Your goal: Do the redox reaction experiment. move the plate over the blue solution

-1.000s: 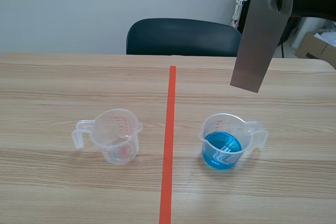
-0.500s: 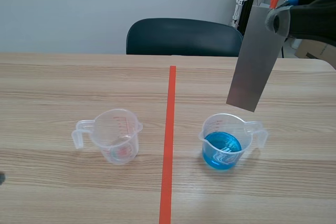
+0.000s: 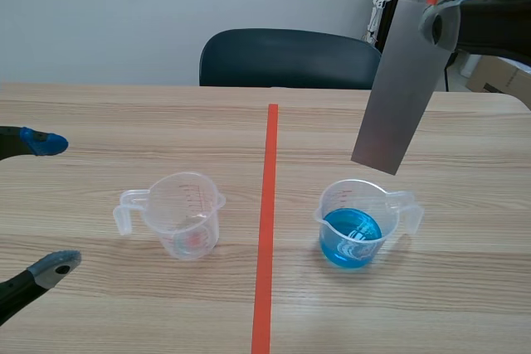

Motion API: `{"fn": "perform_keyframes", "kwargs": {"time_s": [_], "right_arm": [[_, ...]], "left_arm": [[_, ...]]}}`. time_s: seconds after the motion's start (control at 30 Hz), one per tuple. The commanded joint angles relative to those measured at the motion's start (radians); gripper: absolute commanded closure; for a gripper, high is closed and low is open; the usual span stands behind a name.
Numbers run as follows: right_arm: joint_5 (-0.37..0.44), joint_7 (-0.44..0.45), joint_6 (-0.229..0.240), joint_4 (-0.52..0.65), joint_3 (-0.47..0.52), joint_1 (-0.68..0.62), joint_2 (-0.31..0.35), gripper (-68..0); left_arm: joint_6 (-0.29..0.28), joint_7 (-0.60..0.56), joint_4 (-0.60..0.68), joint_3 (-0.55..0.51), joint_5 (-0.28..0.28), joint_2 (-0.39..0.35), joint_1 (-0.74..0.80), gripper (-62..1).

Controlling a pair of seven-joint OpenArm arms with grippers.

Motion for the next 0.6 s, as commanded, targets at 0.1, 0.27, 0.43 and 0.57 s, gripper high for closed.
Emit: {"fn": "perform_keyframes", "kwargs": {"time_s": [0.1, 0.27, 0.43, 0.57], "right_arm": [[0.019, 0.019, 0.003, 0.009, 0.021, 0.023, 0.006, -0.4], [0.018, 0.019, 0.003, 0.009, 0.021, 0.023, 0.006, -0.5], [0.018, 0.019, 0.003, 0.009, 0.021, 0.023, 0.006, -0.4], [0.018, 0.019, 0.003, 0.009, 0.021, 0.023, 0.006, -0.4]], "left_arm": [[-0.003, 0.026, 0.005, 0.059, -0.013, 0.02, -0.076, -62.3], [-0.003, 0.049, 0.005, 0.129, -0.013, 0.048, -0.167, -32.4], [-0.015, 0.061, 0.005, 0.185, -0.012, 0.093, -0.248, -9.6], [-0.023, 0.178, 0.005, 0.219, -0.013, 0.145, -0.316, -3.0]]}}
